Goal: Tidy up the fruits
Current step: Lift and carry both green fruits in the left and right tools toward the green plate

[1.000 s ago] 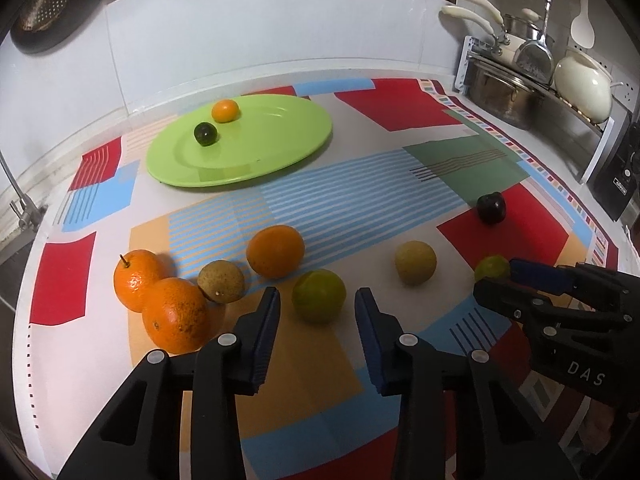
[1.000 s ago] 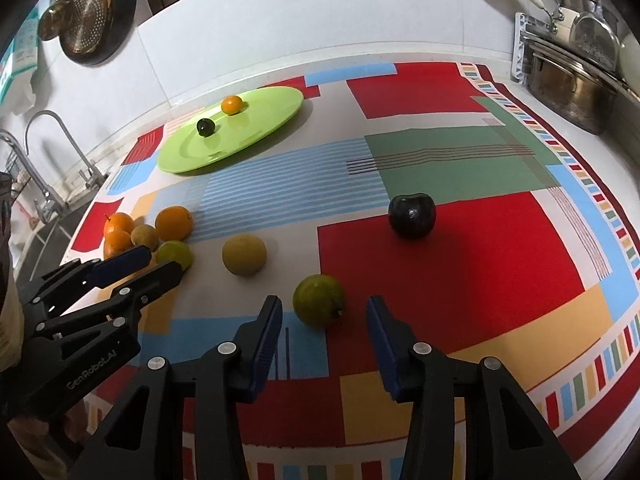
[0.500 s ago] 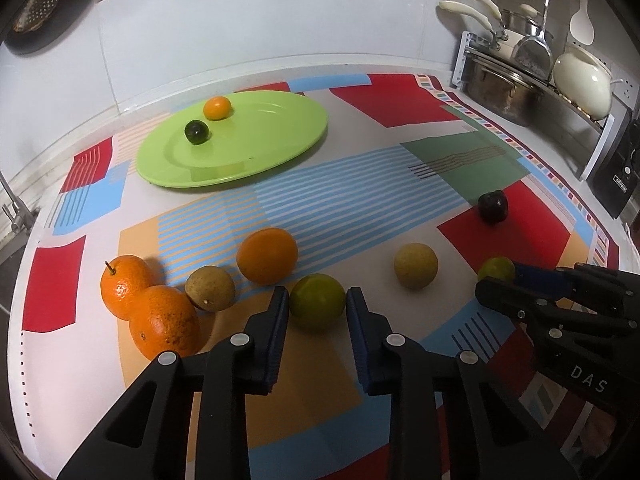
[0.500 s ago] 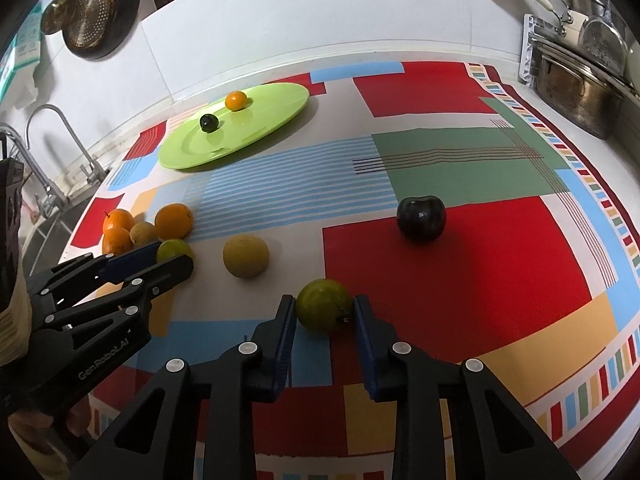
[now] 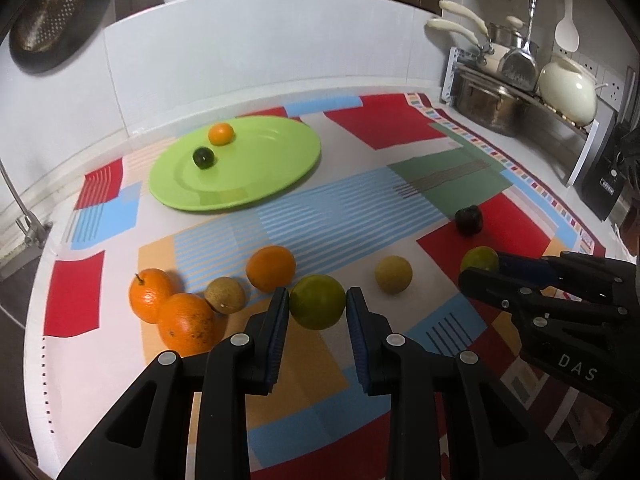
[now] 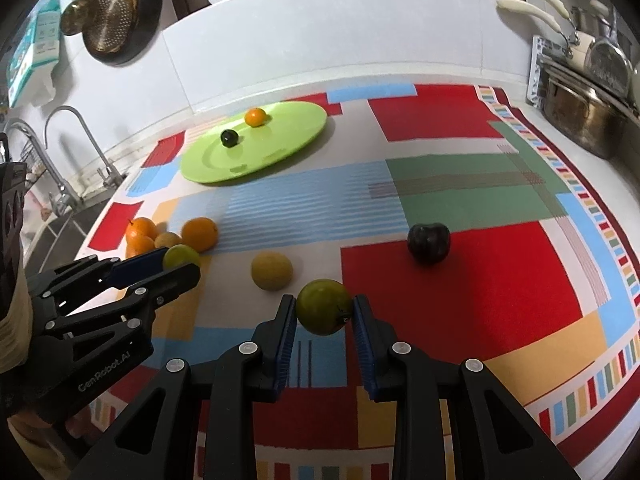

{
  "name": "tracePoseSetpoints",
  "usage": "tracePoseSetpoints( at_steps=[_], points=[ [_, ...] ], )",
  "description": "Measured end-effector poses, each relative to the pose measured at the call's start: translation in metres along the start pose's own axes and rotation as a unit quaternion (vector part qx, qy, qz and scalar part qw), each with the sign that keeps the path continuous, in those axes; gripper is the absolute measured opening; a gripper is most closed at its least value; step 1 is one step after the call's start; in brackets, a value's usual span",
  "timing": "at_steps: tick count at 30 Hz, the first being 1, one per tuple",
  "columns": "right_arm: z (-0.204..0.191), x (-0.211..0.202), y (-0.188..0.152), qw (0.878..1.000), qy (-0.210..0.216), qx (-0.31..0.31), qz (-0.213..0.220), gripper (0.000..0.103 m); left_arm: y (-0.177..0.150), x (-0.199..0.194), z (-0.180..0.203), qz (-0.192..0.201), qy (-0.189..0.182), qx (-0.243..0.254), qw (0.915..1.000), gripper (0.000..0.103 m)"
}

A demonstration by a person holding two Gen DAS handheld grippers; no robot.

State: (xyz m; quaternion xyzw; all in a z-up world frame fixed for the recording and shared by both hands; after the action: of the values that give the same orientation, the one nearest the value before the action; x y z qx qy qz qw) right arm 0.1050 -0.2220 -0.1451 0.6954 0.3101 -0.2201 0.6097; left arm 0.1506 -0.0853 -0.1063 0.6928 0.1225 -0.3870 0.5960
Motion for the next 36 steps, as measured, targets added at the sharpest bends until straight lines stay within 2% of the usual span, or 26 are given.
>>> tracePoseSetpoints(
  at_steps=[22,36],
  points=[
    [-0.037,-0.037,0.034,0.996,0.039,-0.050,0.054,0.030,0.025,-0.058,-0.015,0.073,0.038,-0.002,0.9966,0.029],
    [-0.065,-0.040,0.066,0.991,0.059,-0.078,0.089,0.030,0.048,-0.069,-0.033,0.100,0.049,-0.002,0.9937,0.029]
  ],
)
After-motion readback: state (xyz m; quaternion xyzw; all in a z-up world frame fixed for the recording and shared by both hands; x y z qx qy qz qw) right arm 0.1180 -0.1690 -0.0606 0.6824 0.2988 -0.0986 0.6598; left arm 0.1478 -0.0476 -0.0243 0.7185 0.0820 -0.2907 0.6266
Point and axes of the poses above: each gripper's, at about its wrist camera, not at the fingertips, and x roughly the way its jaws point, z to its right, y to its top, the point moved 4 cm from there along x, roughly the way its jaws point, and after that the axes turned 4 degrees about z, right-handed, at the moved point
